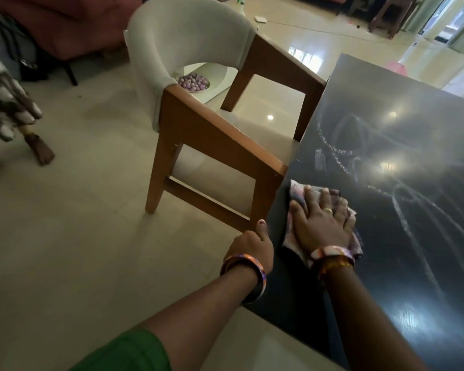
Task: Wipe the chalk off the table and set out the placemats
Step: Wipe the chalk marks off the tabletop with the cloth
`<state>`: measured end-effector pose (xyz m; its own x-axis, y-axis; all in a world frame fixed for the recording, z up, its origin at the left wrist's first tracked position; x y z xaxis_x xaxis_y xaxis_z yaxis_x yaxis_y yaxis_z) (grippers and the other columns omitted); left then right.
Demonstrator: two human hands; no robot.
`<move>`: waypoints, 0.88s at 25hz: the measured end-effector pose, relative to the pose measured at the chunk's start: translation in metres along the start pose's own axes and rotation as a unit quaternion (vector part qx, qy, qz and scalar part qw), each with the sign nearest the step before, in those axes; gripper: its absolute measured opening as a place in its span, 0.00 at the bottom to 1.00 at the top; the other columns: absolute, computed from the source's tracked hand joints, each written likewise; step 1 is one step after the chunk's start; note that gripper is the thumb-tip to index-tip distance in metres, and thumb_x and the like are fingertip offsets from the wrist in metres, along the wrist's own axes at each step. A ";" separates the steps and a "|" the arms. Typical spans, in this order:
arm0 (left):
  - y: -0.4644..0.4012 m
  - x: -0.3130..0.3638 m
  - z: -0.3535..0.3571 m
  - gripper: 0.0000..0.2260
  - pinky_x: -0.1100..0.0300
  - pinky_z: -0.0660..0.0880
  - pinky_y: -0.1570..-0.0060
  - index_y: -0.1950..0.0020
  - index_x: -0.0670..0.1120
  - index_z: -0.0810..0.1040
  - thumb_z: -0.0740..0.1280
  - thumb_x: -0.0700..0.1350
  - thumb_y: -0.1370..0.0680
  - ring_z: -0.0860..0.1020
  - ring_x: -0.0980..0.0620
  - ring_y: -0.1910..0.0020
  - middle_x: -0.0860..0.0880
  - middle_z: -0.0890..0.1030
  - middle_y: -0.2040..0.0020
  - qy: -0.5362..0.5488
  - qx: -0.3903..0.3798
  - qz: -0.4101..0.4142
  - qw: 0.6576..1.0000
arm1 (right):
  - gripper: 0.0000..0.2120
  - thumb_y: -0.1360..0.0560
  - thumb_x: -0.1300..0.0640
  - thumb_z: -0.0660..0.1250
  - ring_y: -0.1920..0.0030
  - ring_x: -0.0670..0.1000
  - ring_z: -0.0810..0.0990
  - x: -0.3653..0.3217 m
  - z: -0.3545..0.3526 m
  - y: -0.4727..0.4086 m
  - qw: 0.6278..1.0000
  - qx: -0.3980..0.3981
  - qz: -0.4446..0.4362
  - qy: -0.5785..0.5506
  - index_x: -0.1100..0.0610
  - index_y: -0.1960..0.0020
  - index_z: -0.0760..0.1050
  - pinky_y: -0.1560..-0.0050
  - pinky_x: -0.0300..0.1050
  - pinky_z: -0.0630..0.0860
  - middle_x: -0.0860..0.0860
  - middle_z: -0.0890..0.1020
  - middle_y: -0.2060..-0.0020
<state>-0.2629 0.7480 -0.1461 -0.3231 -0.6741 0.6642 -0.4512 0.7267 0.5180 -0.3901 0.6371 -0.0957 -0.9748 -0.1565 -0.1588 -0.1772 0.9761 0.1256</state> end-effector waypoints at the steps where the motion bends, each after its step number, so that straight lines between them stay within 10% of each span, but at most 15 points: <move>1: -0.001 -0.001 0.000 0.29 0.55 0.73 0.56 0.45 0.41 0.77 0.44 0.59 0.19 0.79 0.45 0.52 0.42 0.80 0.50 0.005 -0.003 -0.004 1.000 | 0.28 0.21 0.36 0.45 0.24 0.58 0.40 -0.007 -0.002 -0.018 1.000 -0.004 -0.010 -0.014 0.41 0.23 0.45 0.26 0.59 0.38 0.48 0.46 0.22; 5: -0.002 -0.002 0.001 0.26 0.61 0.64 0.68 0.54 0.44 0.75 0.43 0.59 0.19 0.69 0.54 0.69 0.50 0.70 0.68 0.012 0.000 -0.017 1.000 | 0.28 0.21 0.36 0.46 0.24 0.58 0.40 -0.003 -0.010 -0.058 0.999 -0.026 -0.003 -0.034 0.41 0.23 0.47 0.26 0.60 0.38 0.48 0.46 0.22; 11: -0.002 -0.004 0.002 0.32 0.51 0.75 0.49 0.45 0.39 0.77 0.43 0.60 0.20 0.79 0.43 0.48 0.40 0.81 0.47 0.013 -0.005 -0.005 1.000 | 0.27 0.22 0.36 0.44 0.23 0.55 0.40 0.014 0.002 0.028 0.999 0.000 -0.045 0.020 0.37 0.25 0.43 0.26 0.54 0.38 0.46 0.43 0.23; 16: -0.005 -0.004 0.003 0.27 0.61 0.62 0.71 0.61 0.45 0.73 0.43 0.60 0.20 0.67 0.55 0.72 0.51 0.67 0.70 0.026 -0.008 -0.012 1.000 | 0.28 0.21 0.36 0.45 0.23 0.57 0.42 -0.003 -0.007 -0.045 1.000 -0.007 -0.013 -0.013 0.40 0.23 0.47 0.26 0.59 0.40 0.48 0.47 0.22; 22: -0.003 -0.003 0.003 0.28 0.59 0.66 0.67 0.53 0.43 0.76 0.43 0.60 0.20 0.70 0.54 0.69 0.50 0.71 0.69 0.029 -0.009 -0.011 0.999 | 0.29 0.28 0.32 0.38 0.24 0.52 0.37 -0.006 0.005 0.022 0.989 -0.040 -0.136 0.038 0.33 0.29 0.35 0.27 0.53 0.36 0.41 0.35 0.27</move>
<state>-0.2633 0.7477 -0.1513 -0.2636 -0.6815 0.6827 -0.4426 0.7142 0.5422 -0.3878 0.6601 -0.0969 -0.8969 -0.4249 -0.1229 -0.4407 0.8823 0.1655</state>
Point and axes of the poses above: each hand's wrist, its own y-axis away from the middle knuckle, its own z-axis out of the palm, x = y × z, the point moved 9 cm from there along -y, towards the middle knuckle
